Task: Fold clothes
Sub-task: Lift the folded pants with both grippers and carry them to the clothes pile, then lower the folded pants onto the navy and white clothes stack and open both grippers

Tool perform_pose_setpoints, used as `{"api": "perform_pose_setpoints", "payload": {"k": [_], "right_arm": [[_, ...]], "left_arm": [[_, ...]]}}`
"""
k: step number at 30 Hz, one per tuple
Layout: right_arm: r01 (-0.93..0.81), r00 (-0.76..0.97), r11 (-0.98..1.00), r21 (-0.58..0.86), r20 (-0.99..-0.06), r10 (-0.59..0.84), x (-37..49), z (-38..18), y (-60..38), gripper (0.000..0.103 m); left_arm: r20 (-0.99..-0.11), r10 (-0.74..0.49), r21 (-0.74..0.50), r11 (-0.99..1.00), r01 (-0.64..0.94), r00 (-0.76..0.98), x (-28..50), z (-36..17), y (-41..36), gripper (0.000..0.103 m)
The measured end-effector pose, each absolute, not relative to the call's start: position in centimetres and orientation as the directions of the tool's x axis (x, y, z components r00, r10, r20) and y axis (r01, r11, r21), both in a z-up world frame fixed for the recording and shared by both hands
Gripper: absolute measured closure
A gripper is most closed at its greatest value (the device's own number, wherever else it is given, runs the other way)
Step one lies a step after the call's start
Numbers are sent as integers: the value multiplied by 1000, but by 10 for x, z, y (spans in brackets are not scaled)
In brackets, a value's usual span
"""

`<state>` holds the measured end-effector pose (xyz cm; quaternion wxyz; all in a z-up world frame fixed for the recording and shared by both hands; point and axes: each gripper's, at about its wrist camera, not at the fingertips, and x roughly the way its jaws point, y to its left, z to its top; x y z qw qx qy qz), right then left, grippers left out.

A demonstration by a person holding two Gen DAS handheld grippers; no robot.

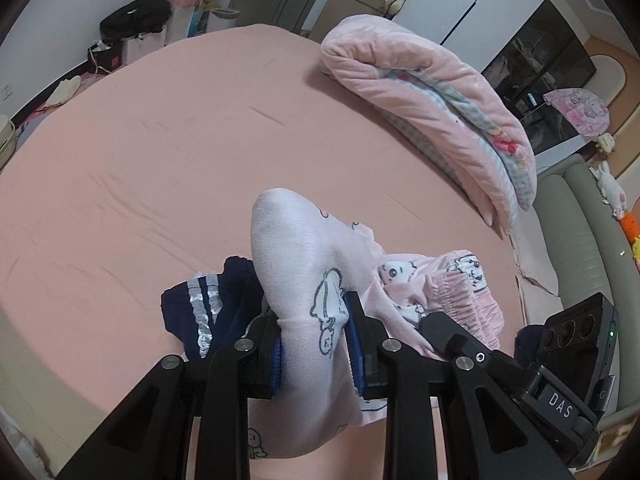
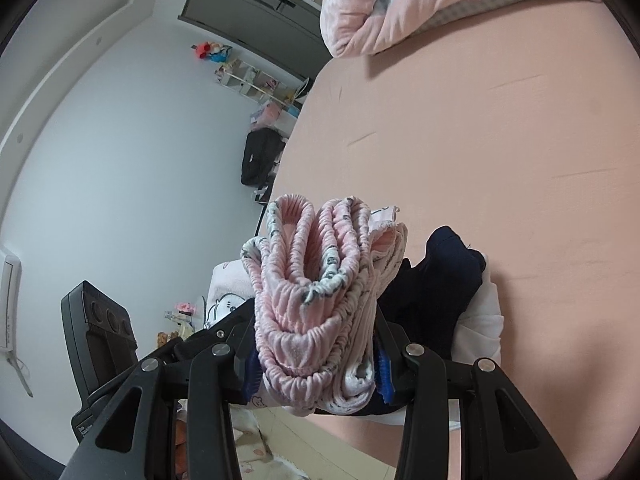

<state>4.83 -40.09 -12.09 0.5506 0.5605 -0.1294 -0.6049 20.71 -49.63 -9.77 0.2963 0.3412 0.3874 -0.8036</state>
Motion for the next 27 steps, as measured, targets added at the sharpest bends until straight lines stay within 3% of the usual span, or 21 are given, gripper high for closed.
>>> {"api": "perform_pose_setpoints", "payload": {"k": [27], "right_arm": [[467,294,-422,777,-587,-754,32,-199,-411,60]], "left_arm": [[-827,-125,-455,-425,783,-549,212,-141,-530,77]]}}
